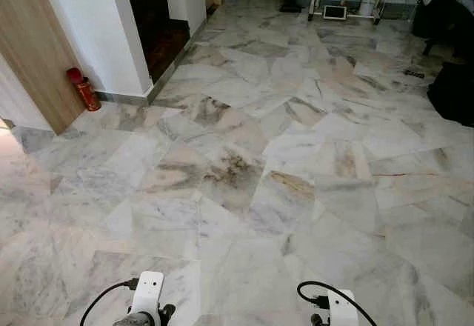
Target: Move the pillow to the sofa from floor
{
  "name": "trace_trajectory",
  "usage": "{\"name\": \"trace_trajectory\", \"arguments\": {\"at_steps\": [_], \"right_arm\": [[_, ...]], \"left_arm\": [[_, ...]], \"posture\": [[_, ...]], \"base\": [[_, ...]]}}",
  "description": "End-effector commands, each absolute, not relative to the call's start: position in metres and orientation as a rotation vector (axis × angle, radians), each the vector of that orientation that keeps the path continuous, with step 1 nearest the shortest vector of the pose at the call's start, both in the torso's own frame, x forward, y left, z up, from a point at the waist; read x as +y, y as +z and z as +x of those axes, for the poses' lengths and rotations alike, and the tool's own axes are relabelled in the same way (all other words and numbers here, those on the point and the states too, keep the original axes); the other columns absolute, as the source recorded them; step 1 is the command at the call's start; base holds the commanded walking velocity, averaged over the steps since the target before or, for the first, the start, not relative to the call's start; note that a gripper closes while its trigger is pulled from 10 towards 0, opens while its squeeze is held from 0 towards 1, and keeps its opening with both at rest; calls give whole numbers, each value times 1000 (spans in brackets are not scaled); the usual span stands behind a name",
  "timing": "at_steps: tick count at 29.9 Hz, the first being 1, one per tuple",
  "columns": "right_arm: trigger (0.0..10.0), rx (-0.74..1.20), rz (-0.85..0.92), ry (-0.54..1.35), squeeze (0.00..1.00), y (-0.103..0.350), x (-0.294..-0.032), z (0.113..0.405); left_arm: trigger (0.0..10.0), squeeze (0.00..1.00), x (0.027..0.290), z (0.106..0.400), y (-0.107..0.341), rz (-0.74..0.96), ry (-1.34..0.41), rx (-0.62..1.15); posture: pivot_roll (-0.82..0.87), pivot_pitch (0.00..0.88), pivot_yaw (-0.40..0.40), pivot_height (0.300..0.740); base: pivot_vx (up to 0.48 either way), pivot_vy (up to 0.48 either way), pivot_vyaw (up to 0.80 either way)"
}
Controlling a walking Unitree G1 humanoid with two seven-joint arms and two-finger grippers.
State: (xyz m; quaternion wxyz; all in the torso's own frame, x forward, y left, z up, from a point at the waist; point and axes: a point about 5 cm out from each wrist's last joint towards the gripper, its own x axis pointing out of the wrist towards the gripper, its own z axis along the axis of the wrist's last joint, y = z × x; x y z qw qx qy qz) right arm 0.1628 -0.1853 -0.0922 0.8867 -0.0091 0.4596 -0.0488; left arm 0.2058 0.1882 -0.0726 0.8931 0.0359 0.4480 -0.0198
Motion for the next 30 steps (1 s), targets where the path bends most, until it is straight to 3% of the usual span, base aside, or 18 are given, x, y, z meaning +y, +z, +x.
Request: {"name": "trace_trajectory", "arguments": {"at_steps": [1, 30], "right_arm": [[10000, 883, 236, -273, 0, -80, -219, 179], [10000, 894, 232, -279, 0, -80, -220, 178]], "left_arm": [[10000, 0, 197, 206, -73, 35, 6, 1001], [10000, 0, 198, 205, -73, 29, 21, 1003]], "posture": [[-101, 62, -8, 740], [-98, 64, -10, 740]], "base": [[0, 0, 0], [0, 0, 0]]}}
